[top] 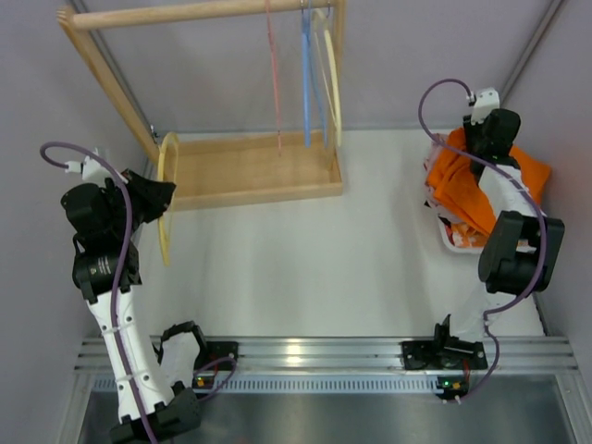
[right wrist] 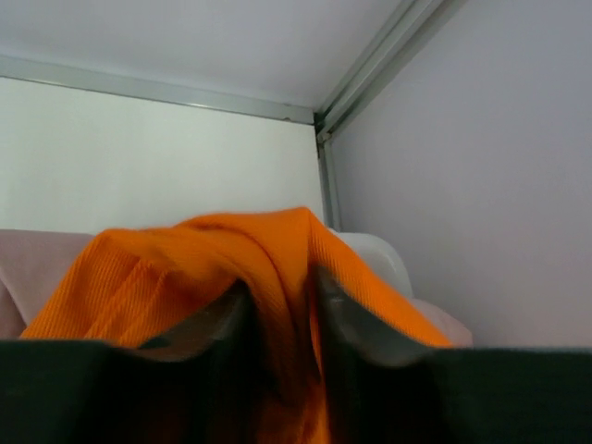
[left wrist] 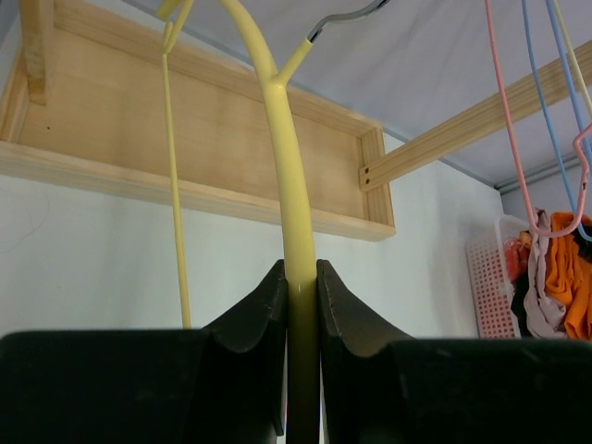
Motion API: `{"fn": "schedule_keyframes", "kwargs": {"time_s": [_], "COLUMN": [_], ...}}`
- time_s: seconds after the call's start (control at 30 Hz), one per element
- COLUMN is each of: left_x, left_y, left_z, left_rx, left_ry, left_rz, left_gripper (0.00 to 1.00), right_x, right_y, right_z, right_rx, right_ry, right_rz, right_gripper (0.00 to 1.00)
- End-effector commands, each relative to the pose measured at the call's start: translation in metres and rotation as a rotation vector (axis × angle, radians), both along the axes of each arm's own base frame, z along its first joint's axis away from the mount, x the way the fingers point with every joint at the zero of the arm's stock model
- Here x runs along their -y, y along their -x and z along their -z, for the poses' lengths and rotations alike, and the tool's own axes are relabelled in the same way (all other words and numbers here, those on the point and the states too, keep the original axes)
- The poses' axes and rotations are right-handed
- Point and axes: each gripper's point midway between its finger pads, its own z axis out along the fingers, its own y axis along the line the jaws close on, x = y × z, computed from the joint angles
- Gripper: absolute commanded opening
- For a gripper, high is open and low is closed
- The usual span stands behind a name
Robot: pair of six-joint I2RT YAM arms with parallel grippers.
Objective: Remove the trousers from the hanger
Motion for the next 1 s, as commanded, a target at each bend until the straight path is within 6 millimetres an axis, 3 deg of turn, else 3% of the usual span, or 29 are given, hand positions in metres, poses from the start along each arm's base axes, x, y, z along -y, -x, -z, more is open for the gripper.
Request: {"fn": "schedule_keyframes", "kwargs": {"time_s": [0.0, 0.07, 0.23, 0.3, 0.43, 0.67, 0.77, 0.87, 0.9, 0.97], "left_x": [0.004, 0.007, 0.020, 0.026, 0.029, 0.028, 0.036, 0.065, 0.069, 0.074], "left_y": [-0.004, -0.005, -0.004, -0.002, -0.004, -0.029, -0.039, -0.054, -0.066, -0.076], "left_z": [-0.037, -0.042, -0.047, -0.052, -0.070, -0.106, -0.121, -0.131, -0.125, -0.133], "left_rx": [0.135, 0.145, 0.164, 0.180, 0.215, 0.238, 0.265, 0.283, 0.257, 0.267], "left_ry": [-0.109, -0.126, -0.148, -0.160, -0.192, -0.158, -0.188, -0.206, -0.198, -0.178], "left_rz": [0.067, 0.096, 0.194, 0.234, 0.262, 0.273, 0.266, 0.296, 0.296, 0.276], "left_gripper": [0.00, 0.00, 0.00, 0.00, 0.00, 0.00, 0.00, 0.00, 0.00, 0.00], "right_x": [0.019, 0.018, 0.002, -0.002, -0.019, -0.041, -0.051, -0.060, -0.062, -0.067], "right_y": [0.016, 0.023, 0.047, 0.057, 0.081, 0.109, 0.121, 0.129, 0.130, 0.135], "right_z": [-0.034, -0.060, -0.116, -0.127, -0.163, -0.202, -0.214, -0.218, -0.218, -0.221], "right_rx": [0.021, 0.055, 0.145, 0.160, 0.219, 0.276, 0.307, 0.317, 0.316, 0.313], "right_ry": [-0.047, -0.074, -0.107, -0.123, -0.146, -0.225, -0.268, -0.317, -0.329, -0.349], "right_rz": [0.035, 0.018, -0.067, -0.085, -0.150, -0.200, -0.218, -0.238, -0.241, -0.251], "right_gripper": [0.43, 0.65, 0.92, 0.99, 1.00, 0.99, 0.99, 0.99, 0.99, 0.99]}}
